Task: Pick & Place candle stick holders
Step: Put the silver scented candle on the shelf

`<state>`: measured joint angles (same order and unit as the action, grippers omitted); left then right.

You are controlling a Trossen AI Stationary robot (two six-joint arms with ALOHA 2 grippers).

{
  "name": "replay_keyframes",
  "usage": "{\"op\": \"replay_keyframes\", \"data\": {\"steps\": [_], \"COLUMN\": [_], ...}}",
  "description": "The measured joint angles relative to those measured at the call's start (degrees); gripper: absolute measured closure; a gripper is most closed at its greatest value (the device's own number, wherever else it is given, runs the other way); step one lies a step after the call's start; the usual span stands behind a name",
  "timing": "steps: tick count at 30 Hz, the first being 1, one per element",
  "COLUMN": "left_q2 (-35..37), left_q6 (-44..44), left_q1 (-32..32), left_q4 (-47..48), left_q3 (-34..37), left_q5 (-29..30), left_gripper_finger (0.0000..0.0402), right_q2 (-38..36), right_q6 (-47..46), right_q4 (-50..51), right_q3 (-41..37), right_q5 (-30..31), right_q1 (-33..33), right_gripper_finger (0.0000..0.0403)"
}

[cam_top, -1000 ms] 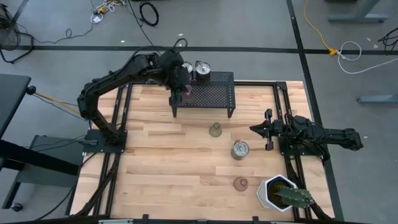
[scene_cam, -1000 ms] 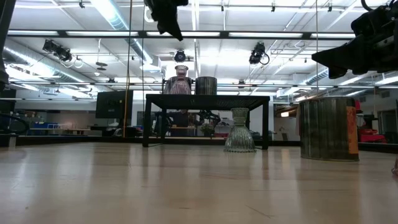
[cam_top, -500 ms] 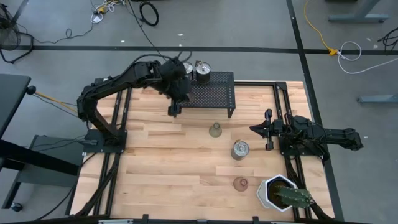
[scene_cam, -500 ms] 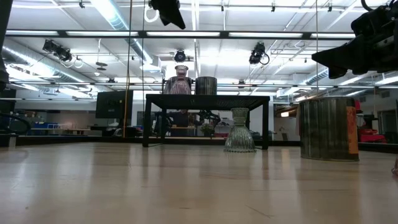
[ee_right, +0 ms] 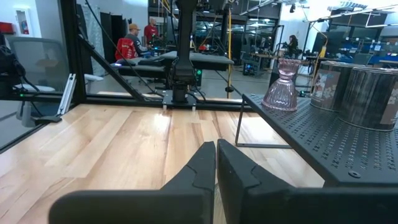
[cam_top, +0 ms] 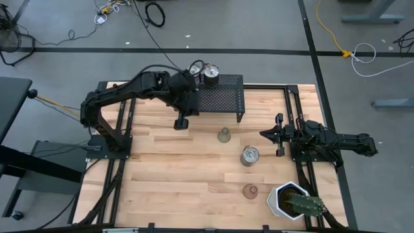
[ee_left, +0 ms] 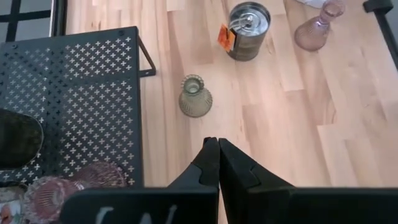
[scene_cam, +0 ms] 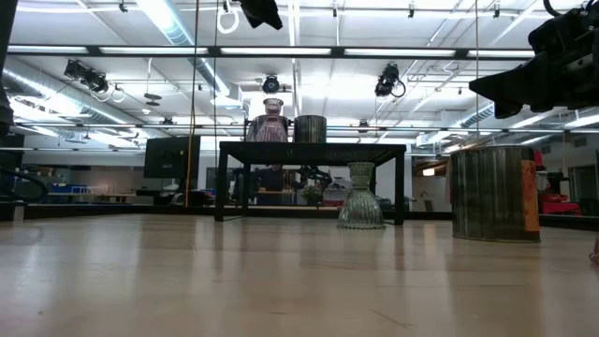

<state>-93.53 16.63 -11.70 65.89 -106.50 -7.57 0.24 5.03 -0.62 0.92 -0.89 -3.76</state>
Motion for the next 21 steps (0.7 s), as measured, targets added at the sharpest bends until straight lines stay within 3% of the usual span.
{"op": "replay_keyframes", "data": {"steps": [21], "left_q2": [1.0], "left_q6": [0.7], "left_q1": [11.4], "left_q4": [1.8], "left_q3": [-0.1], "left_q5": [-1.2], "left_gripper_finger": [0.0402], "right_q2": [0.0], "right_q6": [0.0], "right_q4": [0.0], "right_q3": [0.0], "right_q5": [0.0], "right_q1": [0.0], "right_gripper_finger": [0.0382]}}
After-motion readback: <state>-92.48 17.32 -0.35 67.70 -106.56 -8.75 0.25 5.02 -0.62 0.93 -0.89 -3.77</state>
